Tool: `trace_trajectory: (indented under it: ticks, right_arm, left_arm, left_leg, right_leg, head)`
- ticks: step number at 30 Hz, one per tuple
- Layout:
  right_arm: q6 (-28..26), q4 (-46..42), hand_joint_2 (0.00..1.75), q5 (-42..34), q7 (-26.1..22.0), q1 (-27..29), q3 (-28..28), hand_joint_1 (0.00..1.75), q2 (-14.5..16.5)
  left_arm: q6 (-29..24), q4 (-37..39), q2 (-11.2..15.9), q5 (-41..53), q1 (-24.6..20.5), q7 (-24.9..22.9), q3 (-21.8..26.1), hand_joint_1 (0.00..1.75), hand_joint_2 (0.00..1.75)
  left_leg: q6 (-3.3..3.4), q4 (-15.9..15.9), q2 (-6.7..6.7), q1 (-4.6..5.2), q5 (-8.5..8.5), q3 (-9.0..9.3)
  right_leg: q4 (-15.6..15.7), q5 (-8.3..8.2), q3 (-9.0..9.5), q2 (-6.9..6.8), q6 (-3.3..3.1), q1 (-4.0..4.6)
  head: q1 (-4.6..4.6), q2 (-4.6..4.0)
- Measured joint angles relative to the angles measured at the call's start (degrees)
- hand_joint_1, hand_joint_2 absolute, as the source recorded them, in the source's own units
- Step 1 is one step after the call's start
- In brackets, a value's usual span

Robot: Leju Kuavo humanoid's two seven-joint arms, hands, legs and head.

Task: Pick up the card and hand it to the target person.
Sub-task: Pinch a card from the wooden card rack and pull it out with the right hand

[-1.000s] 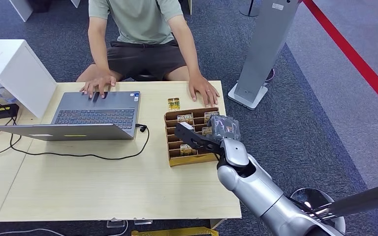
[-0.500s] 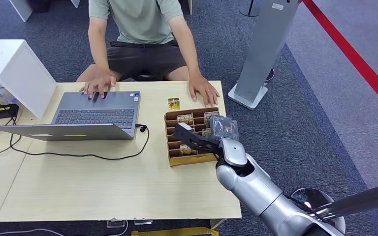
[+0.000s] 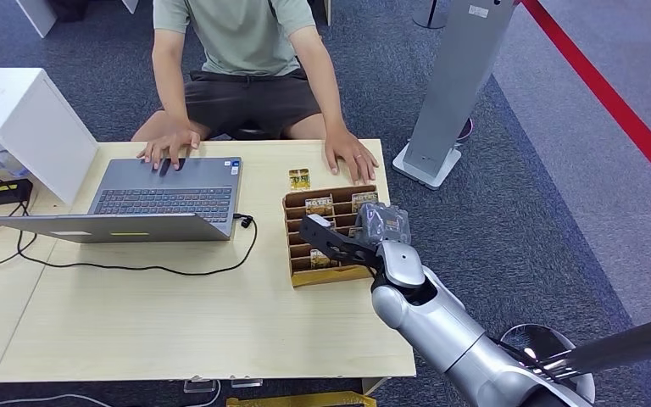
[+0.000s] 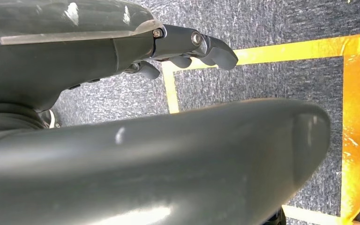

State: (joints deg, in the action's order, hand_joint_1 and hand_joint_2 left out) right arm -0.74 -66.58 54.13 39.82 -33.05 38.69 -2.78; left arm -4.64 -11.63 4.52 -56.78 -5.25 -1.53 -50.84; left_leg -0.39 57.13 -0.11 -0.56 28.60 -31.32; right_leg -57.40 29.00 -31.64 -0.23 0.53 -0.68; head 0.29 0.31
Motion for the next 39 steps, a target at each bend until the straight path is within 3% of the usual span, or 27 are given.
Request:
trace_trajectory:
  ticks: [6,15,27,32,39]
  right_arm:
    - [-0.2,0.0,1.75,-0.1,0.0,-0.3,0.0,1.5,0.0]
    - [-0.9,0.1,1.75,-0.7,0.0,-0.5,0.2,1.5,0.0]
    - [-2.3,-1.3,1.75,-1.6,-0.1,-1.3,1.3,1.5,-0.2]
    - [-2.5,-3.8,1.75,-2.4,-0.7,-4.2,2.0,1.5,-0.3]
    - [-2.7,-3.2,1.75,-4.7,-4.0,-12.6,3.8,1.5,1.5]
  left_arm:
    - [0.0,0.0,0.0,0.0,0.0,0.0,0.0,0.0,0.0]
    - [-1.6,0.0,0.0,1.3,0.0,-1.5,-0.8,0.0,0.0]
    - [-1.3,0.0,0.0,0.2,0.0,0.0,-1.4,0.0,0.0]
    - [-1.1,0.0,0.1,0.1,0.0,0.5,-1.4,0.0,0.0]
    - [-0.3,0.0,0.2,0.5,-0.1,0.9,-1.7,0.0,0.0]
  left_leg:
    - [0.0,0.0,0.0,0.0,0.0,0.01]
    - [0.0,0.0,0.0,0.0,0.0,0.01]
    - [0.0,0.0,0.0,0.0,0.0,0.0]
    - [0.0,0.0,0.0,0.0,-0.01,0.0]
    - [0.0,0.0,0.0,0.0,-0.03,-0.01]
  right_leg:
    - [0.0,0.0,0.01,0.0,0.0,0.0]
    - [0.0,0.0,0.01,0.0,0.0,0.0]
    - [0.0,0.0,0.0,0.0,0.0,0.0]
    - [0.0,-0.01,0.01,0.01,0.0,0.0]
    - [0.0,-0.02,0.0,0.01,-0.01,0.0]
  head:
    - [-0.01,0.0]
    - [-0.01,0.0]
    - [-0.01,0.0]
    - [0.01,0.0]
    - [-0.01,0.0]
